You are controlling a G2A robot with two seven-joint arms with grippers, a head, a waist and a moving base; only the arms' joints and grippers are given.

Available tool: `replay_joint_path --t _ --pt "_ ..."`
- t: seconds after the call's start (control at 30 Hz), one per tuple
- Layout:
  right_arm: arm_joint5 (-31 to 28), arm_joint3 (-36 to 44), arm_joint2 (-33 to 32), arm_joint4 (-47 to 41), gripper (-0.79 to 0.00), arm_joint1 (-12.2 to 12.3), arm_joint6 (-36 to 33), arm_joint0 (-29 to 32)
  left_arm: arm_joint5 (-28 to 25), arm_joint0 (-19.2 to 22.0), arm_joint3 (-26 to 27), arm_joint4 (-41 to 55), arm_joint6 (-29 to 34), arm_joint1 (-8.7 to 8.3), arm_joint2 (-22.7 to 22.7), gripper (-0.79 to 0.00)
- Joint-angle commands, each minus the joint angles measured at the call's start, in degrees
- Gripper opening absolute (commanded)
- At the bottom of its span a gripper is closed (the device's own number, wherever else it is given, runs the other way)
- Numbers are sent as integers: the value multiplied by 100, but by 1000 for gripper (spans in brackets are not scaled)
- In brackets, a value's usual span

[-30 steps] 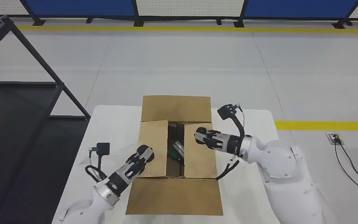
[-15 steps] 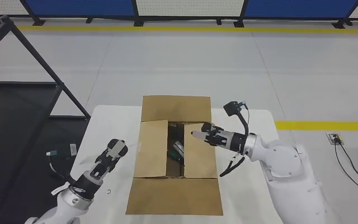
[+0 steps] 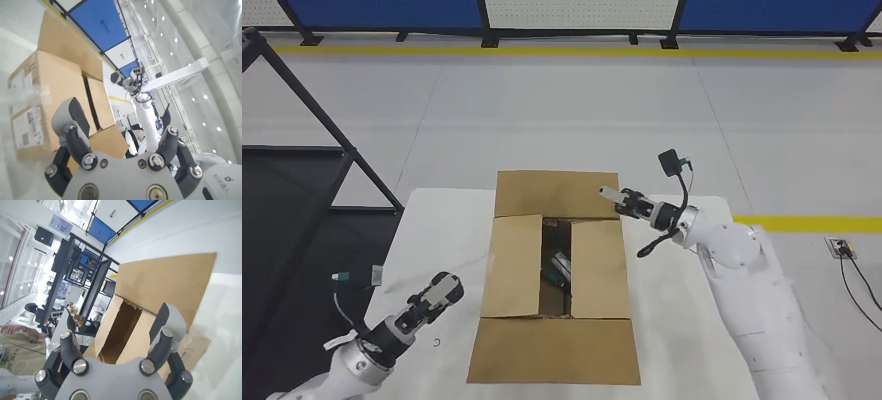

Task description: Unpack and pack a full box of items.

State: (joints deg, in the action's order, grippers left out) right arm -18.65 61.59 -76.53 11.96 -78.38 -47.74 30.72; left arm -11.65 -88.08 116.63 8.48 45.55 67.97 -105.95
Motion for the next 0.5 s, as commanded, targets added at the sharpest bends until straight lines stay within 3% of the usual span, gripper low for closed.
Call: replay_joint_path --t 0.0,0.17,0.27,0.4,0.47 --pt "-287 -810 135 124 0 -40 362 -443 -128 -214 -172 763 809 -48 -354 0" --pt "-521 -2175 473 684 0 -139 1228 -1273 -397 -575 -600 1662 2224 -146 -900 0" --pt "-594 -2799 690 696 0 -236 1253 -1633 -458 -639 -770 1944 3035 -206 -951 0" --pt "-720 -3491 950 614 0 -389 1126 -2009 -418 -545 -845 1832 3579 -265 -668 0" --pt "-773 -3773 1046 597 0 -456 1095 -2160 -353 -412 -852 1491 3544 -290 -462 0"
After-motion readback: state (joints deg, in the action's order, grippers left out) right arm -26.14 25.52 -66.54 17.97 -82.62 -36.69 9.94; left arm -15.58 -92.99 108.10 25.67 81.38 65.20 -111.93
